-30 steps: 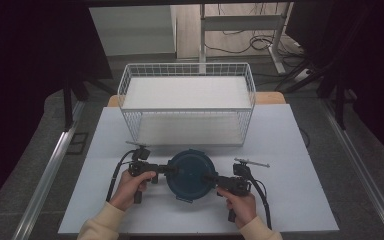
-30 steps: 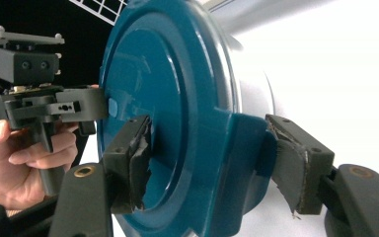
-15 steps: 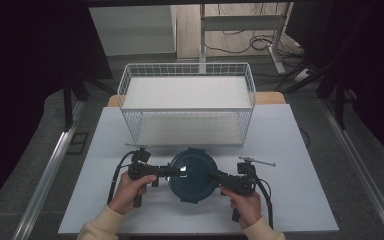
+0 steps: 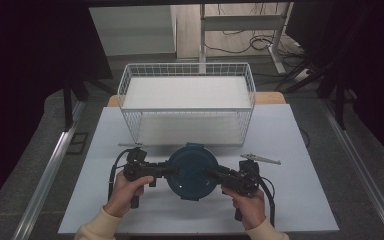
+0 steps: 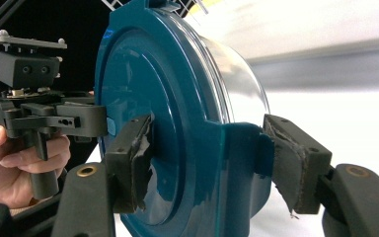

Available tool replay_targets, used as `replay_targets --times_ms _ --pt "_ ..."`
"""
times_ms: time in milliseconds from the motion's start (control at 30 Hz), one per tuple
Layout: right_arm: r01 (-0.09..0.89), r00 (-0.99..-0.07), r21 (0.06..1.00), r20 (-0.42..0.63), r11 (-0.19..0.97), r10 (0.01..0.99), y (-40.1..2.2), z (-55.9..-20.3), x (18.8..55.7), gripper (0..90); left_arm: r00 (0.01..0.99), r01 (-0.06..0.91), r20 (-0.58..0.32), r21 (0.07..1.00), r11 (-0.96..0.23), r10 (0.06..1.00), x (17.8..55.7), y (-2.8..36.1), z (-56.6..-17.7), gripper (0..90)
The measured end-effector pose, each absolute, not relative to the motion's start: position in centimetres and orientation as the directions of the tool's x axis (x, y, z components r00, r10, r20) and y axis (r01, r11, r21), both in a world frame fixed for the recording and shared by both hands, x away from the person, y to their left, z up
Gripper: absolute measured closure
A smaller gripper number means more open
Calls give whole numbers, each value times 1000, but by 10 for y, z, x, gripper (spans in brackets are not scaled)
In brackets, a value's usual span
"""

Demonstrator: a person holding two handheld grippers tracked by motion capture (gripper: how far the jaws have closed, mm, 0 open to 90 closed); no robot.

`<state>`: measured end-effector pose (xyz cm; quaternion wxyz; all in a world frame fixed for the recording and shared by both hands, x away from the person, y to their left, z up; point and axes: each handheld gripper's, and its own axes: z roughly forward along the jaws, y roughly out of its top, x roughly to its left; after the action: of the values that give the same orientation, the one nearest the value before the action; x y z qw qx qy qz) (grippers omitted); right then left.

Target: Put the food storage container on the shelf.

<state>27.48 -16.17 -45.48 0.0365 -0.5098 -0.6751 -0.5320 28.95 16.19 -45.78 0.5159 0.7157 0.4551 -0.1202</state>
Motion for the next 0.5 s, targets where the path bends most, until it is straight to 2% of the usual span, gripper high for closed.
replay_targets --times_ms 333,500 --pt "660 -551 748 539 -61 637 -161 -429 265 378 611 710 -577 702 -54 542 274 163 -428 430" --pt "631 -578 775 505 -42 641 -160 -418 265 378 619 701 -572 712 -50 538 275 163 -421 429"
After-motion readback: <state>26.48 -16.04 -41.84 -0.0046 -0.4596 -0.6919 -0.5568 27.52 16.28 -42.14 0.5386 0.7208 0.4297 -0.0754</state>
